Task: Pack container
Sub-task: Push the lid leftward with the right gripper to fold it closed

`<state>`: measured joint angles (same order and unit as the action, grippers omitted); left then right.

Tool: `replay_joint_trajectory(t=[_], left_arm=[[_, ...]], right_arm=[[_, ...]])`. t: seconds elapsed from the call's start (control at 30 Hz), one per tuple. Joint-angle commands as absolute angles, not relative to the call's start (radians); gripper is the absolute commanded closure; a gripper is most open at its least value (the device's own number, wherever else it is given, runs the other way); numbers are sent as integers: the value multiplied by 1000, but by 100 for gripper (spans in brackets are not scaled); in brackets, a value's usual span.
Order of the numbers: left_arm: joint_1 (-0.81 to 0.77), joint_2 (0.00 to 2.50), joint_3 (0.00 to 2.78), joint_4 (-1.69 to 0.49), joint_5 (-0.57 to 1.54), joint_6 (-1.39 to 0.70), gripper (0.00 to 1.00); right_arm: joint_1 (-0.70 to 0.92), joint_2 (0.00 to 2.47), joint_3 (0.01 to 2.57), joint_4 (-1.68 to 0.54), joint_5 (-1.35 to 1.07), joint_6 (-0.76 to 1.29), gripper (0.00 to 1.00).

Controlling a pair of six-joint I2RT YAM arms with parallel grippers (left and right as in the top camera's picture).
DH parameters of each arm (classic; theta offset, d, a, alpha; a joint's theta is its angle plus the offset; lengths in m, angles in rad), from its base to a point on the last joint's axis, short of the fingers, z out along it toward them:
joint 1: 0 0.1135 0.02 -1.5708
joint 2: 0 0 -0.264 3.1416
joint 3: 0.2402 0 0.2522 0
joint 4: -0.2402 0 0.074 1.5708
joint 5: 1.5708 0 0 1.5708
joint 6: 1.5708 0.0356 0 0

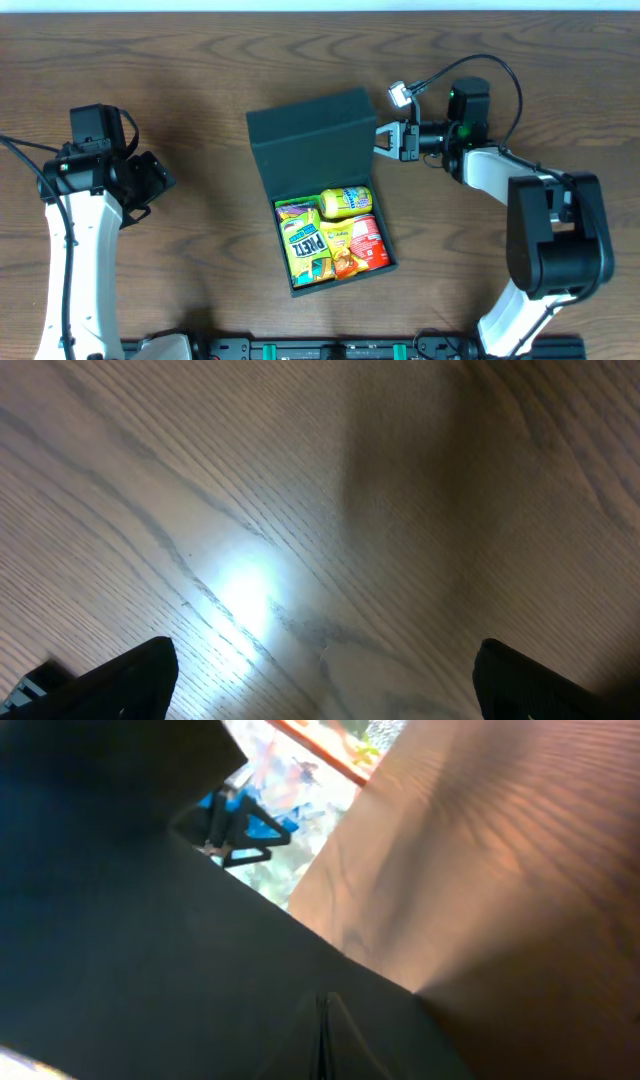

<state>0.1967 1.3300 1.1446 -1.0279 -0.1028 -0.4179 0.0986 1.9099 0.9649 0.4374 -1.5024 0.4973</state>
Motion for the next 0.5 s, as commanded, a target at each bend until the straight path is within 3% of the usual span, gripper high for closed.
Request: replay_joint_trajectory(t=[0.0,0.47], left_arm=[[202,1340,1148,-1032,-96,-411,5],[202,1340,1148,-1032,-96,-411,5]], right_arm=[[127,1804,967,440,-1560,529,99],[165,1302,967,429,-1560,638,99]])
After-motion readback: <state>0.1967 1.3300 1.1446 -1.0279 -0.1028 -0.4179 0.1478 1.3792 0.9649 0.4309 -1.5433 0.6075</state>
